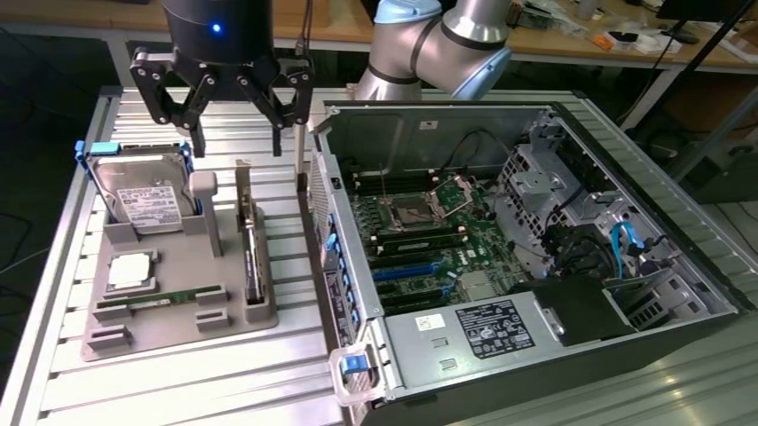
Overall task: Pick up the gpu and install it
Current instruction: 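Pick up the gpu and move the gpu toward the slot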
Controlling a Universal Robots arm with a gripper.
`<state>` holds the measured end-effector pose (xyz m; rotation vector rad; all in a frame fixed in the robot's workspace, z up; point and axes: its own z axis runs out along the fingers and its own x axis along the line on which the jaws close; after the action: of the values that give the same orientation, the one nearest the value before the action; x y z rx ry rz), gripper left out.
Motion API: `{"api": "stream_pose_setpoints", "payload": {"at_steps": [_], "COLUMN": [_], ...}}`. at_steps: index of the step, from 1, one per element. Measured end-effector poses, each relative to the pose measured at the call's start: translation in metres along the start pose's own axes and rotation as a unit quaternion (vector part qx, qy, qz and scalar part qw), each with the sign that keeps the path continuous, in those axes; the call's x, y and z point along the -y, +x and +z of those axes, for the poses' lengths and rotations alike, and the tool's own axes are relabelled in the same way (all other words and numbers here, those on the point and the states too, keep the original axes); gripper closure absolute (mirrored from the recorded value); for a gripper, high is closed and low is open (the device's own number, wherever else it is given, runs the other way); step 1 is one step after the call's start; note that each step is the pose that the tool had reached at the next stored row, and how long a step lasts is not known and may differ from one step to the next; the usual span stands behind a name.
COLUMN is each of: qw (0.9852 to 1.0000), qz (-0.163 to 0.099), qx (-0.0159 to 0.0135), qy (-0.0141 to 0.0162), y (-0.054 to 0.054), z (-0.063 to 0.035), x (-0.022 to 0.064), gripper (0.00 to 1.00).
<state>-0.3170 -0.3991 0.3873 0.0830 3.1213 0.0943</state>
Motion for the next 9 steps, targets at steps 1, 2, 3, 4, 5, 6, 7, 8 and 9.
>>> {"api": "stream_pose_setpoints", "payload": {"at_steps": [1,2,3,4,5,6,7,8,9], "qw": [1.0000,1.0000,1.0000,1.0000,1.0000,1.0000,1.0000,1.0000,1.0000], "qz": [0.000,0.000,0.000,0.000,0.000,0.000,0.000,-0.001,-0.001], "qx": [0.0008,0.0012,0.0013,0.0013,0.0013,0.0013,0.0013,0.0013,0.0012], "qy": [-0.0001,-0.0001,-0.0001,-0.0001,-0.0001,-0.0001,-0.0001,-0.0001,-0.0001], "y": [0.000,0.000,0.000,0.000,0.000,0.000,0.000,0.000,0.000], "z": [0.0015,0.0031,0.0048,0.0067,0.0085,0.0103,0.0122,0.0140,0.0158], "x": [0.0001,0.0002,0.0003,0.0004,0.0005,0.0006,0.0007,0.0008,0.0010], "gripper": [0.22,0.22,0.22,0.22,0.22,0.22,0.22,0.22,0.22]}}
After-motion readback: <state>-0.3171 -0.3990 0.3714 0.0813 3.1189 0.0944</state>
